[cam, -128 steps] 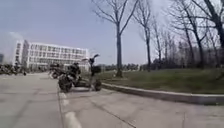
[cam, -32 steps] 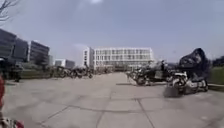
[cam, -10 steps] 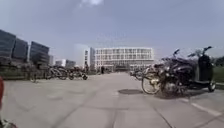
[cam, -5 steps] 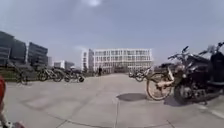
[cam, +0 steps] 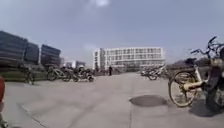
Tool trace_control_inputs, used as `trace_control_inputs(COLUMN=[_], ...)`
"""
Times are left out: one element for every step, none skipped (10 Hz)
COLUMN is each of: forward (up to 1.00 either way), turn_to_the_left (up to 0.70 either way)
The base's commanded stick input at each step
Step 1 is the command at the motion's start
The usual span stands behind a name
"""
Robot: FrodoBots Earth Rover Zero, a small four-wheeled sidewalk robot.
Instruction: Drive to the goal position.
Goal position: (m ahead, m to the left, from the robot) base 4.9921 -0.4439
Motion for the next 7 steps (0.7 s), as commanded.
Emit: trace_control_inputs(forward=[1.00,1.00,1.00,1.00,1.00,1.00,1.00], turn_to_the_left=[0.00,0.00,0.00,0.00,0.00,0.00,0.00])
